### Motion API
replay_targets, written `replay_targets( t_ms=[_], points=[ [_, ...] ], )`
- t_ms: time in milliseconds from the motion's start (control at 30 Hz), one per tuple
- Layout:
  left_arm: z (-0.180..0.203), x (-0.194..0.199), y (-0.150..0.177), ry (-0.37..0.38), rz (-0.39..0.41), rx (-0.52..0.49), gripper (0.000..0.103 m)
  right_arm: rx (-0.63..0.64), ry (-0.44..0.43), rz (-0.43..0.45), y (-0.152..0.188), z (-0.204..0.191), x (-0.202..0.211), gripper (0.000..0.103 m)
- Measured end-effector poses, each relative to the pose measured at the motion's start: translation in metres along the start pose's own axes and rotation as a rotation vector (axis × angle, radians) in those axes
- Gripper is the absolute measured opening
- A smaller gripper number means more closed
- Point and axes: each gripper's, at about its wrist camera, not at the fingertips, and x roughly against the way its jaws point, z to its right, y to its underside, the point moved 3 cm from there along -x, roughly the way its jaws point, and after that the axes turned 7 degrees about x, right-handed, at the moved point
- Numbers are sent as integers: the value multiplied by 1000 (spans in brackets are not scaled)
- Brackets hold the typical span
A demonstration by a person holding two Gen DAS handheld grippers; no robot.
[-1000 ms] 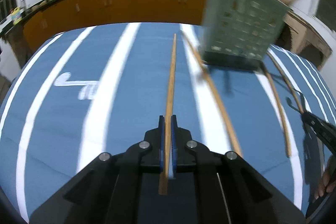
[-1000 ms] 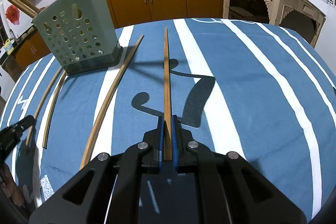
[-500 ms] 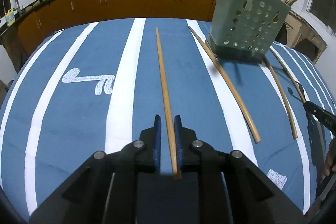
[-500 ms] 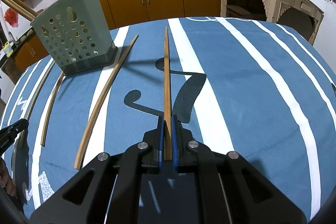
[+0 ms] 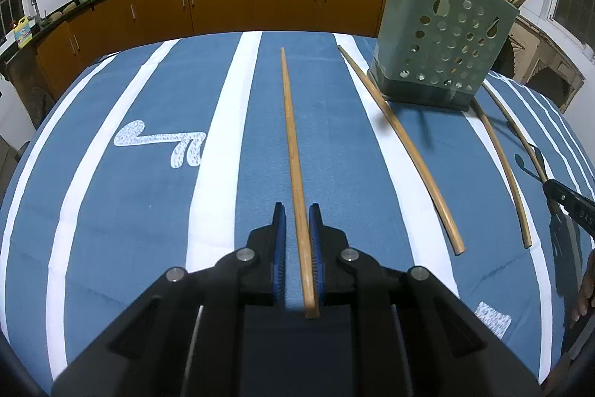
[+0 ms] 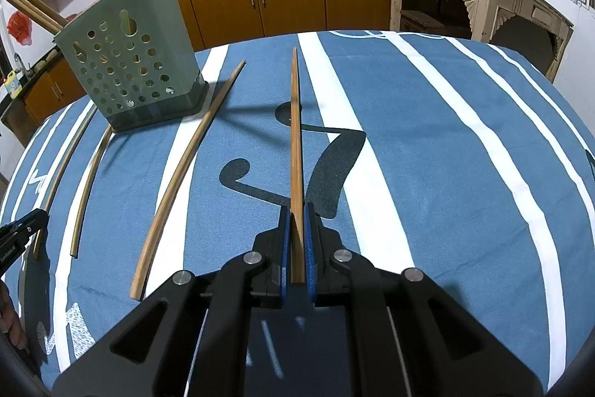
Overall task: Organize utensils
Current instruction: 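Close the left tool on a chopstick while the right tool grasps another, then lift both held chopsticks upright and carry them above the green holder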
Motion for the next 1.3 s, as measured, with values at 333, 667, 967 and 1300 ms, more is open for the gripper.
replay_targets(
  t_ms=[333,667,967,1300],
  points=[
    [1,0,1,-8,1,-6,15,0,0,0,1,0,0,9],
    [1,2,4,-18,2,2,15,-1,-2,0,1,0,0,9],
    [-2,4,5,-1,-1,11,8,-8,-28,14,2,1,4,8],
    [2,53,0,33,88,-20,8,24,-7,208,-14,2,61,8]
  ],
)
